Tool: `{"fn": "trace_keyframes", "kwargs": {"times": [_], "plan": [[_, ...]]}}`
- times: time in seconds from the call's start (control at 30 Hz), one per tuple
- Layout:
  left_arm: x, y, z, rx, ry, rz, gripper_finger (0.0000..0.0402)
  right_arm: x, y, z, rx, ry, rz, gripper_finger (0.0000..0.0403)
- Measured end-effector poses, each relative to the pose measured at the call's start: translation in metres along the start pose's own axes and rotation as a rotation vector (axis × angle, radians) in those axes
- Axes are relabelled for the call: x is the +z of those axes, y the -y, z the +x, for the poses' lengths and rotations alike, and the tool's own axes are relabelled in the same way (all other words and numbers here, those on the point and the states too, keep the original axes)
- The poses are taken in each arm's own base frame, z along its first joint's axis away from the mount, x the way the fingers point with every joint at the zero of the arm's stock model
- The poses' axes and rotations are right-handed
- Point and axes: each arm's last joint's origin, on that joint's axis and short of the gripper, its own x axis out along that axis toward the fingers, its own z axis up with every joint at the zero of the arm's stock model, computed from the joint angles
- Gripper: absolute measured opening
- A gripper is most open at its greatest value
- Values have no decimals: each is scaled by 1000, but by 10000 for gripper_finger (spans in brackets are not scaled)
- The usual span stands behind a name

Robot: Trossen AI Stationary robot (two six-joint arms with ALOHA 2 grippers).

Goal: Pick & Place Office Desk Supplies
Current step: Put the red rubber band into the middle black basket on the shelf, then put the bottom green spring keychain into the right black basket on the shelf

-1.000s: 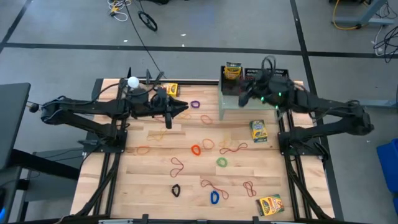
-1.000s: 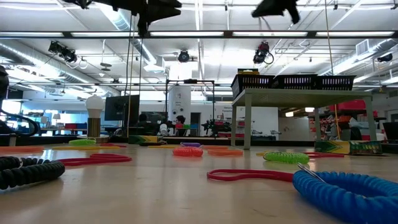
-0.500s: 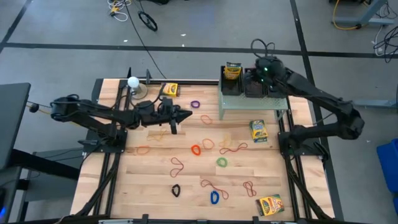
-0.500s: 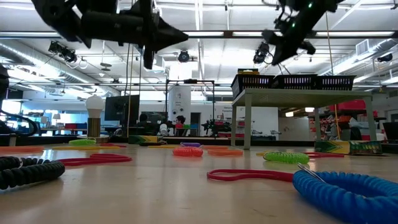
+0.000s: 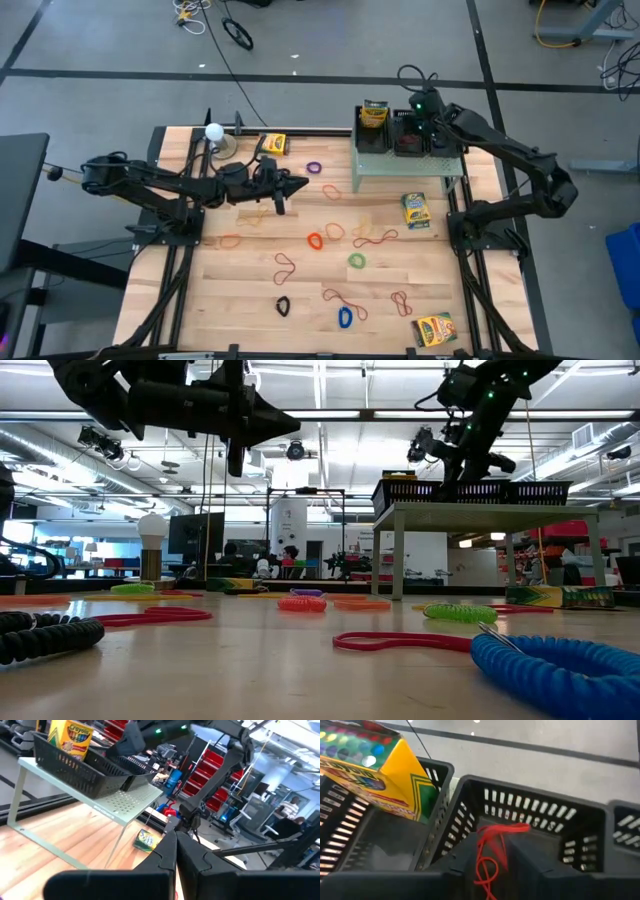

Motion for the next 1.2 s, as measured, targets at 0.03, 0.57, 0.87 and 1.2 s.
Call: {"fn": "trace_keyframes", "kwargs": {"times": [0.03,0.57,0.87,1.2], "plan": [[0,0,0,3,-3,1,7,2,0,-2,-4,-4,9,134],[-2,-3,0,23,-27,19,7,7,-23,-87,216,-51,-281,120],[-10,-7,-1,58,-114,53,8,-61,-41,-120,470,19,-398,14],[-11,-7,-1,59,-120,106,8,-144,-81,-123,721,-35,-439,5]]}}
